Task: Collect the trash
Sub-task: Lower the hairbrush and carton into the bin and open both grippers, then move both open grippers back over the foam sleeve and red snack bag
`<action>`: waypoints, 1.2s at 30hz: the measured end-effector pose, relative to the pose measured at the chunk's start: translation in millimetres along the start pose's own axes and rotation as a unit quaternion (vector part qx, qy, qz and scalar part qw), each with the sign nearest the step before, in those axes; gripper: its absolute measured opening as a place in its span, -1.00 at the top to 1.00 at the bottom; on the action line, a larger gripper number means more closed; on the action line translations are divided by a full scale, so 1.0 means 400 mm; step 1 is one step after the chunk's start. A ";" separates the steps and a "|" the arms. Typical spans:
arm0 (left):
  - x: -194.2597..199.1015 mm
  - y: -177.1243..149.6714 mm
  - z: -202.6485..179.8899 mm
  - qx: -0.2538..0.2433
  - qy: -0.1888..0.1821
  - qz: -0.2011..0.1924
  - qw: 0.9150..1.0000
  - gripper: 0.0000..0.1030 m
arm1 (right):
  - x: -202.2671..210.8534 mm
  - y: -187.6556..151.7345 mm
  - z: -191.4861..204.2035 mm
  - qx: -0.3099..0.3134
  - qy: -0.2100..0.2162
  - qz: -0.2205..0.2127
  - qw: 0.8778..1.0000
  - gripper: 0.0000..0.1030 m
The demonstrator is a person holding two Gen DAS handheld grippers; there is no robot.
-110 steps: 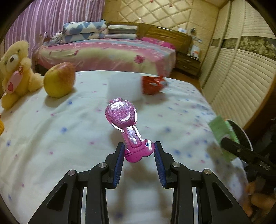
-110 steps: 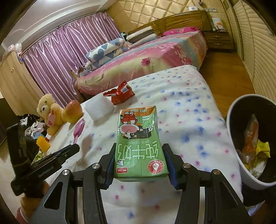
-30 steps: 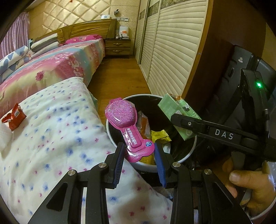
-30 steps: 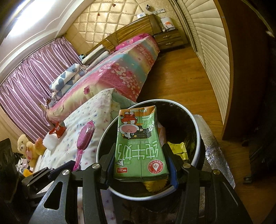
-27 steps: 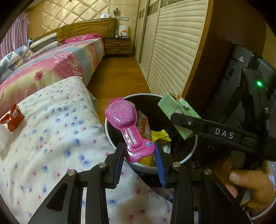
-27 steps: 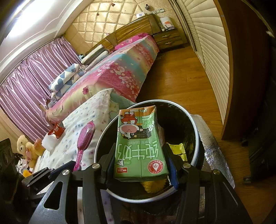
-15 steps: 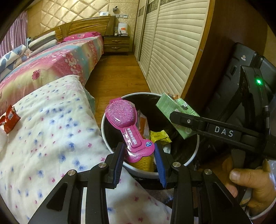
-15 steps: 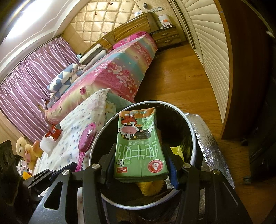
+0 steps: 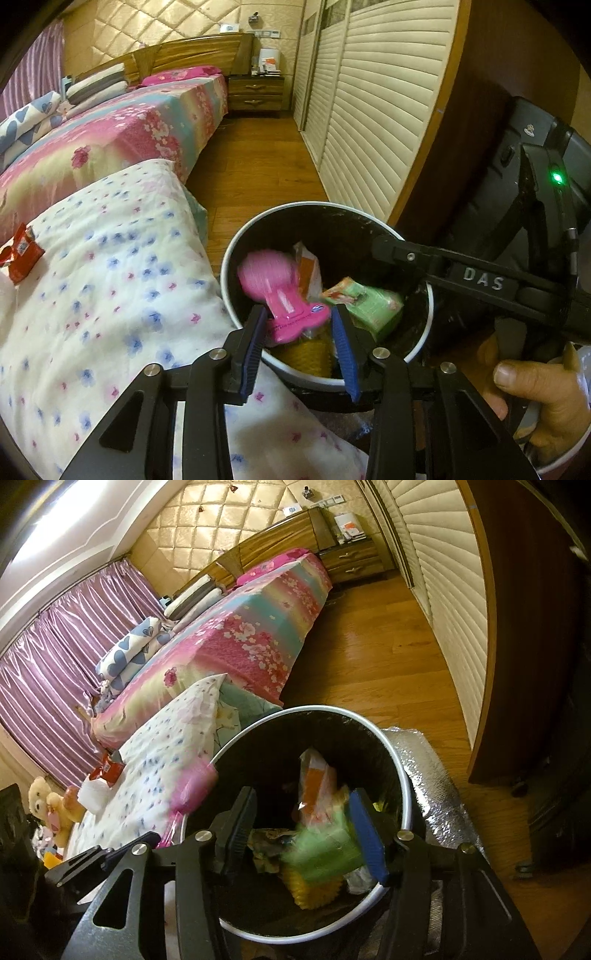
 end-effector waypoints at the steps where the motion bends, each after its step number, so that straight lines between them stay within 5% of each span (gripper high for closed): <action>1: 0.004 -0.001 0.003 0.004 -0.001 -0.002 1.000 0.19 | 0.003 0.000 -0.001 -0.002 0.001 -0.002 1.000 -0.20; 15: 0.102 -0.065 0.145 0.082 0.029 -0.017 0.996 -0.09 | 0.032 0.003 0.059 -0.003 0.015 -0.023 1.000 -0.66; 36: 0.316 -0.151 0.486 0.212 0.112 -0.060 0.969 -0.22 | -0.061 -0.039 0.393 0.090 0.097 0.015 0.991 -0.82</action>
Point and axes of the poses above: each gripper's, at about its wrist camera, not at the fingertips, and x roughly against the way its jaws point, z to its left, y to its top, the point moved 7 cm from there along -x, roughly the way its jaws point, and after that the axes turned 12 degrees about x, right-handed, at the moved point
